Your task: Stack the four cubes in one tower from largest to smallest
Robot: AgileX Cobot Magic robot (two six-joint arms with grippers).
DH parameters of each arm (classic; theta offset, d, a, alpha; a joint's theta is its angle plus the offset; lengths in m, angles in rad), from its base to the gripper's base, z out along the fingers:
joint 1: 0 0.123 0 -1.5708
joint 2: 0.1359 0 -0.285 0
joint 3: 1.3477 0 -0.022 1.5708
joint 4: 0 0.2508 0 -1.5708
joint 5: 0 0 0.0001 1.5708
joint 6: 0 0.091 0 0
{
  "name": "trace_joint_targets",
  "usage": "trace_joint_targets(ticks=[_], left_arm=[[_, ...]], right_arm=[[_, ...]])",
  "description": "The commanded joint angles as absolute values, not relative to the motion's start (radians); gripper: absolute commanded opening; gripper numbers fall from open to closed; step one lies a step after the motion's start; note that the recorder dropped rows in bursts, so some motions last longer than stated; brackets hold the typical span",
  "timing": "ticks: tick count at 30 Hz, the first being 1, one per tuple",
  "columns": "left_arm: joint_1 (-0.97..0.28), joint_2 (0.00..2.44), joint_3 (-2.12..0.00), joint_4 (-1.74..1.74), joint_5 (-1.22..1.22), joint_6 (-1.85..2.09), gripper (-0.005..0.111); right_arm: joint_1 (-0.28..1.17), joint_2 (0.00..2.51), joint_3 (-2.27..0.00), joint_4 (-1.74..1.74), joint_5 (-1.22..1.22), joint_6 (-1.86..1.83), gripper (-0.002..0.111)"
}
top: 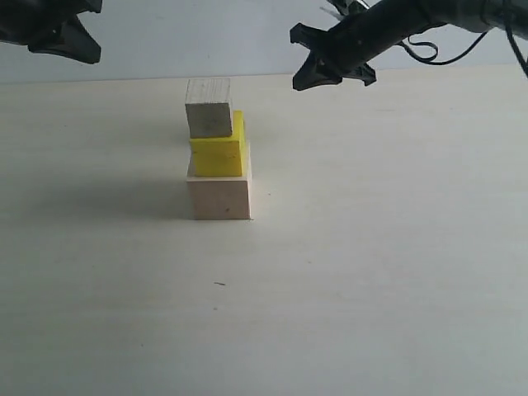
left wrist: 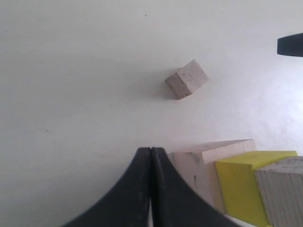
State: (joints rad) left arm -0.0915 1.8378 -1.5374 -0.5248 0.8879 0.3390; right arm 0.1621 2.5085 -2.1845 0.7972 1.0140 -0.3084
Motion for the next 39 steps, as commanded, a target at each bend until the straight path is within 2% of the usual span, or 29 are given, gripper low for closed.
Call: trace_joint_targets(ticks=[1,6,39], left_arm=[[-0.090,1.830,-1.543,-0.526,0.882,0.343,0.000],[-0.090,1.830,-1.543,-0.506,0.882,0.343,0.000],[-0.090,1.830,-1.543,-0.500,0.894,0.364,0.000]], right_arm=[[0.187,2.600,-2.352,0.820,1.038,-0.261,0.000],[0.225,2.686,-2.462,0.805,1.058,-0.236,0.000],[0.301,2.739,-2.464,0.705,0.982,-0.223,0.000]])
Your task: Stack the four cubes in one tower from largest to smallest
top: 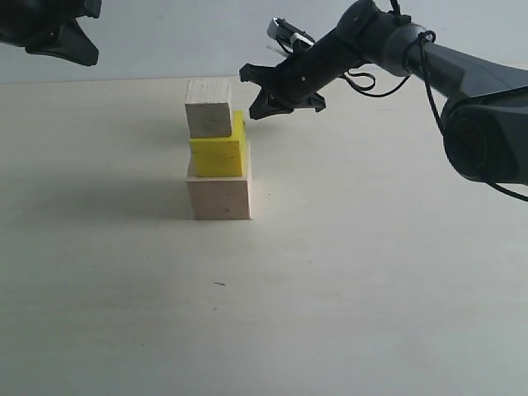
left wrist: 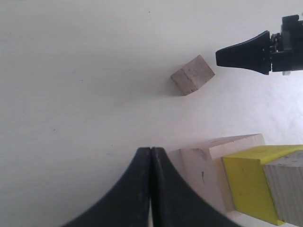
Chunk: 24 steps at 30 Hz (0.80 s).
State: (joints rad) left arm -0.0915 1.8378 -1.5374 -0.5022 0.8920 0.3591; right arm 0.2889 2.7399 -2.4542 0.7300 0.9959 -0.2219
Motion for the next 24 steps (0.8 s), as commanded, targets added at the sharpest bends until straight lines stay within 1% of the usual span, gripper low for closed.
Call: trace_joint_targets(ticks=[1,17,24], left_arm=[[-0.090,1.830,-1.543,-0.500,0.896,0.364,0.000],[-0.090,1.830,-1.543,-0.500,0.898,0.366,0.000],[-0.090,1.830,-1.543,-0.500,0.898,0.366,0.000]], right_arm=[[0.301,2.739,-2.464,0.698,0.982,-0.223,0.000],[0.326,2.739,-2.464,0.699,1.002,-0.219,0.000],[0.326,2.739,-2.464,0.757,1.018,-0.237,0.000]])
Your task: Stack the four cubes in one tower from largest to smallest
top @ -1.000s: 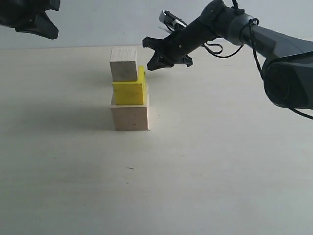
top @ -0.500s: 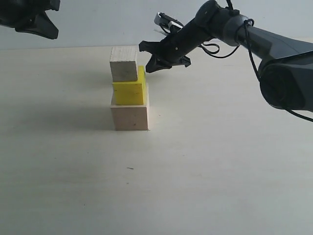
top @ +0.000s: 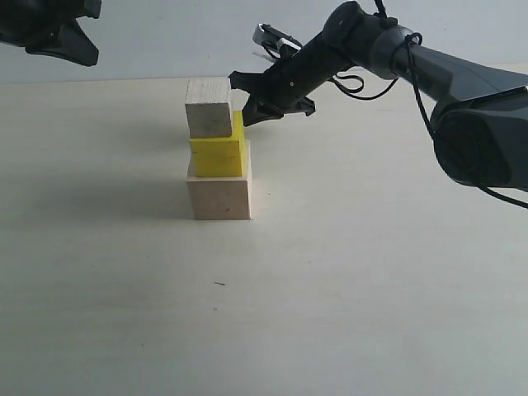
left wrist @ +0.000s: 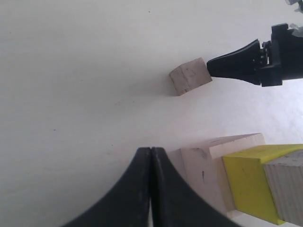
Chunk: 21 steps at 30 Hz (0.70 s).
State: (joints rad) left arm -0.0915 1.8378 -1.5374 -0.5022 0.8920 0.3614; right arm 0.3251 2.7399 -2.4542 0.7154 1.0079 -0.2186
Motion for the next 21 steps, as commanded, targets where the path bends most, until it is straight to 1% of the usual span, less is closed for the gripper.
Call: trace_joint_targets(ticks=[1,21], left_arm=[[-0.090,1.830,-1.543,-0.500,0.898,0.366,0.000],[-0.090,1.830,-1.543,-0.500,0.902,0.366,0.000]], right_arm=[[0.326,2.739,-2.464,0.762,1.018,-0.239,0.000],[0.328,2.739,-2.464,0.845,1.048,-0.268,0.000]])
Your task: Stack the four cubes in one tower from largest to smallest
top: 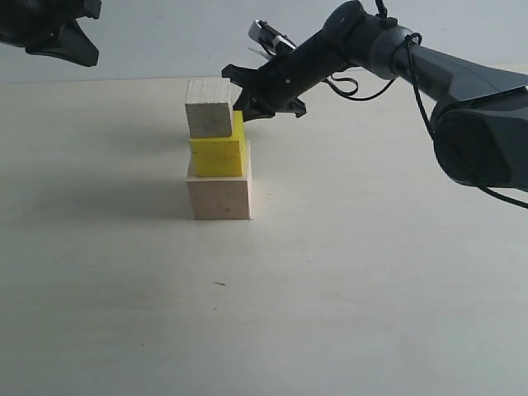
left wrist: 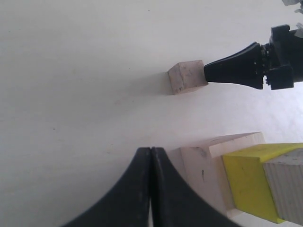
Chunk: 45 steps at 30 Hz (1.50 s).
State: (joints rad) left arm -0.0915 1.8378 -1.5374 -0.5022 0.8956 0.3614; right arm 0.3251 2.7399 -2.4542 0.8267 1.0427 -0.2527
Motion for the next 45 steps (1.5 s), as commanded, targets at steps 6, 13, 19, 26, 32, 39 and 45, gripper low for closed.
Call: trace_joint_targets(ticks=[6,13,19,26,32,39,45], left_arm=[[-0.090,1.830,-1.543,-0.500,0.902,0.366,0.000],[-0.090,1.830,-1.543,-0.492,0.895,0.366,0.000],[-0.090,1.830,-1.543,-0.450,0.892,0.366,0.000],[-0.090,1.830,-1.543,-0.422,0.868,0.366,0.000],[-0.090,1.839,-1.543,-0.422,0.857,0.366,0.000],[-0.090,1.876,-1.530,-0.422,0.857,0.385,0.000],[-0.090,1.884,-1.530,-0.422,0.850,0.387,0.000]], right_arm=[[0.328,2.739,-2.464,0.834,1.052,-0.268,0.000],[0.311,2.736,-2.464,0.810,1.075,-0.260,0.000],[0.271,2.727,-2.472,0.808,1.067,-0.216,0.000],[0.260,2.725,-2.472,0.780,1.083,-0.172,0.000],[0.278,2.725,-2.472,0.784,1.068,-0.163,0.000],[0.303,2.737,-2.472,0.786,1.022,-0.130,0.000],[0.332,2.772,-2.472,0.821,1.028,-0.130,0.000]])
